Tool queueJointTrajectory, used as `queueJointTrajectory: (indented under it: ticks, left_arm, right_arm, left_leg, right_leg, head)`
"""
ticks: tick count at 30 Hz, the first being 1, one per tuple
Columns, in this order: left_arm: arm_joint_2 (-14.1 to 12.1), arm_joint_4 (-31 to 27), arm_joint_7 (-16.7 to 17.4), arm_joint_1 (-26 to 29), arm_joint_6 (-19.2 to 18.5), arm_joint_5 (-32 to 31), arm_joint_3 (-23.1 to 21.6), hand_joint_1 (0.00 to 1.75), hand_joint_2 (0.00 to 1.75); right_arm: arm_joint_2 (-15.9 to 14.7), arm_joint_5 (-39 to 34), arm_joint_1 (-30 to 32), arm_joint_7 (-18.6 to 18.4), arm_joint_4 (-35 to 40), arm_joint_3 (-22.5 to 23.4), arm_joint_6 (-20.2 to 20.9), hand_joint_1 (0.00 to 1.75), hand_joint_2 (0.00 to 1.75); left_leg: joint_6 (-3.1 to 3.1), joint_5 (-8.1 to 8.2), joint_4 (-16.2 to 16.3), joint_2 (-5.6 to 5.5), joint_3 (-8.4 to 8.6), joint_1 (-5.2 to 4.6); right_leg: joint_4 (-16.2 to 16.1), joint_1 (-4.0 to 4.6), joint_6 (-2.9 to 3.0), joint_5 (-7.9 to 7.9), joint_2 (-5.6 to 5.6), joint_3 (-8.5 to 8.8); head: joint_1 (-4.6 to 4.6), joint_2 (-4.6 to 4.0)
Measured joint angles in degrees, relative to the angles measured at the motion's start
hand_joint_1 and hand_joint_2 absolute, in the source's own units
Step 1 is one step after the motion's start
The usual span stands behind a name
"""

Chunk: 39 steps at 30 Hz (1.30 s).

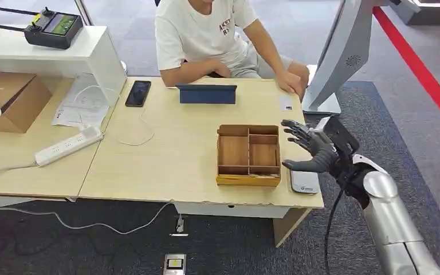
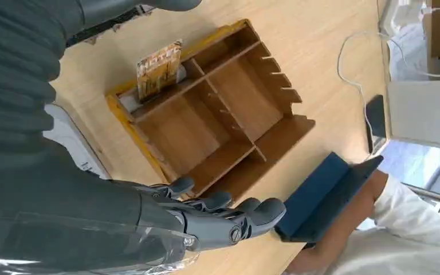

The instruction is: Pass the card to the sensor for recognition and then transmit it.

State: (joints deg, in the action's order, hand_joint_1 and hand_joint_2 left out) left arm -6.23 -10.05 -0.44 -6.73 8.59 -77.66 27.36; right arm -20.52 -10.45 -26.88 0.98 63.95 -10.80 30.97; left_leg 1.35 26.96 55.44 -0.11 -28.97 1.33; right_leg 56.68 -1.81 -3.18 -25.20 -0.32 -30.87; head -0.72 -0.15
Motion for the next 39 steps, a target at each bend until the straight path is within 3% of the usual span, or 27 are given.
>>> queueJointTrajectory:
  ticks: [7,15,19,23,27,29,33,39]
  left_arm:
    - [-0.2,0.0,0.2,-0.3,-0.3,0.0,0.1,0.0,0.0]
    - [-0.3,0.0,0.5,-0.3,-0.3,-0.1,0.1,0.0,0.0]
    - [-0.3,0.0,1.1,-0.3,-0.1,0.1,0.1,0.0,0.0]
    - [-0.3,0.0,1.6,-0.4,0.1,-0.1,0.1,0.0,0.0]
    - [-0.2,0.0,1.5,-0.4,0.7,-0.2,0.1,0.0,0.0]
    - [-0.2,0.0,1.4,-0.4,0.7,-0.3,0.1,0.0,0.0]
    - [-0.2,0.0,1.4,-0.4,0.6,-1.1,0.1,0.0,0.0]
    - [-0.2,0.0,1.7,-0.4,0.6,-0.9,0.1,0.0,0.0]
  right_arm:
    - [-1.4,2.2,4.6,-1.3,3.7,-0.9,3.6,0.0,1.75]
    - [-1.4,6.1,5.9,0.2,3.1,-2.8,1.2,0.0,1.75]
    - [-0.9,12.8,5.9,1.7,0.7,-4.2,-3.6,0.0,1.75]
    - [0.3,21.0,5.5,2.5,-1.5,-5.5,-11.9,0.0,1.75]
    - [1.9,28.8,5.3,4.9,-3.5,-6.3,-23.3,0.0,1.75]
    - [2.6,31.2,5.5,5.8,-4.0,-6.7,-26.5,0.0,1.75]
    - [3.6,35.1,6.2,7.2,-4.8,-7.6,-31.2,0.0,1.75]
    - [4.8,37.9,7.3,7.9,-5.5,-8.6,-33.5,0.0,1.75]
  left_leg:
    - [0.01,0.01,0.0,-0.01,-0.03,0.01]
    - [0.0,0.01,0.0,0.0,-0.03,0.0]
    - [0.0,0.0,0.0,-0.01,-0.06,0.0]
    - [0.0,0.0,0.0,-0.02,-0.06,0.0]
    - [0.0,0.0,0.0,-0.02,-0.05,0.01]
    - [0.0,0.0,0.0,-0.02,-0.05,0.01]
    - [0.01,0.01,0.0,-0.01,-0.05,0.01]
    - [0.0,0.0,0.0,-0.01,-0.05,0.01]
  right_leg:
    - [0.0,0.0,0.0,-0.01,0.0,0.01]
    - [0.0,0.0,0.0,-0.01,0.0,0.01]
    - [0.0,0.0,0.0,-0.01,0.0,0.01]
    - [0.0,0.0,0.0,-0.01,0.0,0.01]
    - [0.0,0.01,0.0,-0.01,0.0,0.0]
    - [0.0,0.01,0.01,-0.02,0.0,0.01]
    - [0.0,0.01,0.01,-0.02,0.0,0.0]
    - [0.0,0.01,0.01,-0.02,0.0,0.0]
  head:
    - [-0.07,0.0]
    - [-0.02,0.0]
    - [-0.02,0.0]
    - [-0.02,0.0]
    - [-0.02,0.0]
    - [-0.02,0.0]
    - [-0.02,0.0]
    - [-0.02,0.0]
